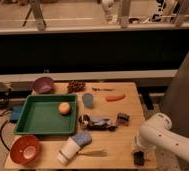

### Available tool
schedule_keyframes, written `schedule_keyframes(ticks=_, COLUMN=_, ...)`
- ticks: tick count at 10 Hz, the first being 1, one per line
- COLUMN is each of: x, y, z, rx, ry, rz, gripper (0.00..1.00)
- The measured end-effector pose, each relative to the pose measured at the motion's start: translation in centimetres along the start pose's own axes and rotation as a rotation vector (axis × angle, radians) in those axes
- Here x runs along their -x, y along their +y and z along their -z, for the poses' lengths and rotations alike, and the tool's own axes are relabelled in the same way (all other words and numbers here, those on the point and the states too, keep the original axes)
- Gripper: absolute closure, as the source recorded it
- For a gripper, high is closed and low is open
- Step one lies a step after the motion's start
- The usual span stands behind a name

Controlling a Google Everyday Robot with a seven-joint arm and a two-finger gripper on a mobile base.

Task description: Wipe table surface with eraser

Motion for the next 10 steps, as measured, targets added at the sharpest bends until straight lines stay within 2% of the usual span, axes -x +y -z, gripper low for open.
schedule_keyframes(ticks=2, x=-1.7, y=-0.8, z=-0.2, rx=-0.005, ry=0.01, rz=-0.003, gripper=0.92)
schedule_keyframes(ticks=3, x=-4.7, y=-3.5, z=-0.6, rx=0.006, ry=0.003, rz=0.02, gripper=0.92)
schedule_keyframes(ticks=4, x=-5.7, y=-5.9, z=-0.8, rx=-0.003, ry=-0.012, rz=0.04, gripper=0.92)
schedule_keyframes(ticks=5, x=-5.8, y=-7.5, z=-0.8, rx=-0.013, ry=-0.026, rz=0.058, gripper=0.92)
schedule_keyframes(ticks=7, x=-4.8, y=-8.8, z=-0.8, rx=-0.025, ry=-0.048, rz=0.095, gripper=0.92)
schedule_keyframes(ticks=10, x=-0.8, y=-8.8, z=-0.4, rx=-0.03, ry=-0.068, rz=0.15, gripper=0.92)
